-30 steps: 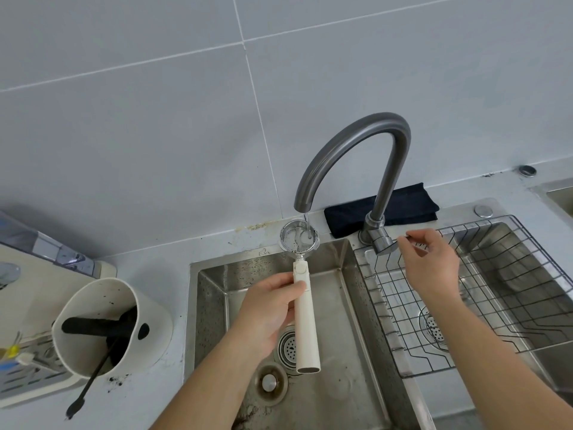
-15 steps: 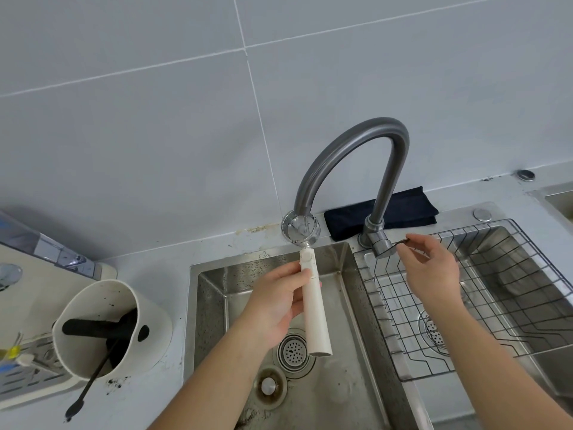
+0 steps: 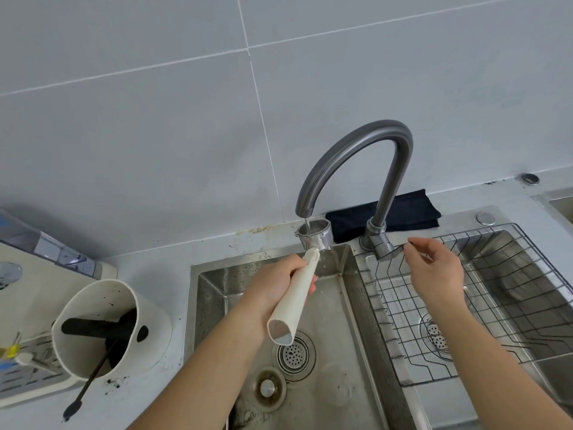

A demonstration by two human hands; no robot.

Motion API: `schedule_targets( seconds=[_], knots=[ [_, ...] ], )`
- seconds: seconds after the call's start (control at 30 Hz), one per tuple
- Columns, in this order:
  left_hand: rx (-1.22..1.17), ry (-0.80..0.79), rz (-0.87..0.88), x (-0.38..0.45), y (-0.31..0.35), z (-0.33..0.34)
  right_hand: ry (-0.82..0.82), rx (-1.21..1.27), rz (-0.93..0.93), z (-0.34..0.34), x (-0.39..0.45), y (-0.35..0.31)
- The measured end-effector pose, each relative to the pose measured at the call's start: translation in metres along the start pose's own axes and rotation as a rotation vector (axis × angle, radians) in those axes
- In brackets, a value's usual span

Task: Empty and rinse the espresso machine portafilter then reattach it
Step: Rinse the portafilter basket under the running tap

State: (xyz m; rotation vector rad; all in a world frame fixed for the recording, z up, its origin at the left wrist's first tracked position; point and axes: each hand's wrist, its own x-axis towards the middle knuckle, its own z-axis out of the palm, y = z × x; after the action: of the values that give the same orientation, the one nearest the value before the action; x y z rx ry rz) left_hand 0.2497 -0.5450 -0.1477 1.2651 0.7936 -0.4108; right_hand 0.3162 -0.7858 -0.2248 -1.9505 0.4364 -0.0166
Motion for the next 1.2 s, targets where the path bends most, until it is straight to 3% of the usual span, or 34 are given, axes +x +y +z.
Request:
schedule_targets(
  seconds=[0.47,0.8,1.2],
  knots=[
    [0.586,-0.005,0.076,-0.021,0.025,-0.015,-0.005,0.05,-0.001,-0.001,0.0,0.003],
    [0.656,0.059,0.201,-0.026,0.02,-0.037,-0.011,0.041,-0.007,-0.002,0.001,0.004],
    [0.521,0.106,0.389,-0.023,0.013,-0.052,-0.008,0.018,-0.023,-0.001,0.001,0.004]
  ],
)
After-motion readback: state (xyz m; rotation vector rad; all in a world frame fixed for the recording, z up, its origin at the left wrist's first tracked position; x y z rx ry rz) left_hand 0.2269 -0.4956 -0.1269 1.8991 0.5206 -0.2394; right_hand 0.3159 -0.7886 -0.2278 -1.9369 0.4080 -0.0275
